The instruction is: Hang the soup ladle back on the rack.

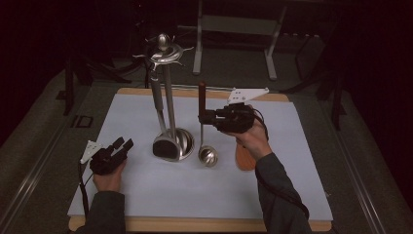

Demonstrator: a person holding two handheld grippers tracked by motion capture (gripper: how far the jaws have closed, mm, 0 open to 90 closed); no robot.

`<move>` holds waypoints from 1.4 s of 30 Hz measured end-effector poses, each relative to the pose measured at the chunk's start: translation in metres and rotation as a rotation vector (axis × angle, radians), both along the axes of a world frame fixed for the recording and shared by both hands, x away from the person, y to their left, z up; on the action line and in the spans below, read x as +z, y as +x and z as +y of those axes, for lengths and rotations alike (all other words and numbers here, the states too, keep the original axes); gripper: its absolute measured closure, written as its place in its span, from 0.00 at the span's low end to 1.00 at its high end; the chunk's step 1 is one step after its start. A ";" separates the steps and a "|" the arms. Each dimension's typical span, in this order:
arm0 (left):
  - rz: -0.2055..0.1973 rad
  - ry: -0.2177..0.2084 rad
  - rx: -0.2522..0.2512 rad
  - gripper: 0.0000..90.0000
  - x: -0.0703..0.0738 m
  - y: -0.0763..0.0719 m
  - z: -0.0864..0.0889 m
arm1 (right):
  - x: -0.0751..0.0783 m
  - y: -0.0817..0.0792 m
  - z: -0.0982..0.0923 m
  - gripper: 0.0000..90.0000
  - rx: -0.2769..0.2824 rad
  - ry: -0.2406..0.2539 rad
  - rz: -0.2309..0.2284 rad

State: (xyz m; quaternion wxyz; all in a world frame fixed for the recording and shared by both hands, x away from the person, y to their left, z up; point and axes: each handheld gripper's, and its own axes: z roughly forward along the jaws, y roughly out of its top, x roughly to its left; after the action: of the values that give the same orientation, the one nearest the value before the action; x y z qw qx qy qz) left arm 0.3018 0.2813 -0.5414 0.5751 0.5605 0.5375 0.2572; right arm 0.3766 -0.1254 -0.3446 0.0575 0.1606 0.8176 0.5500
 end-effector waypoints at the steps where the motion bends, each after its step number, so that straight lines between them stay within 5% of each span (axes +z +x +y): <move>1: 0.000 0.000 0.000 0.59 0.000 0.000 0.000 | 0.001 0.000 0.001 0.82 -0.001 0.000 0.001; 42: -0.003 -0.008 0.002 0.58 0.000 0.000 0.001 | 0.053 0.002 0.029 0.82 -0.014 0.018 -0.068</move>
State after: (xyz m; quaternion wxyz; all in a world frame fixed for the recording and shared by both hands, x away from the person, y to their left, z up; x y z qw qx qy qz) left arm 0.3016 0.2819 -0.5415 0.5781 0.5572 0.5381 0.2564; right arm 0.3783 -0.0963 -0.2918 0.0875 0.1479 0.8090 0.5622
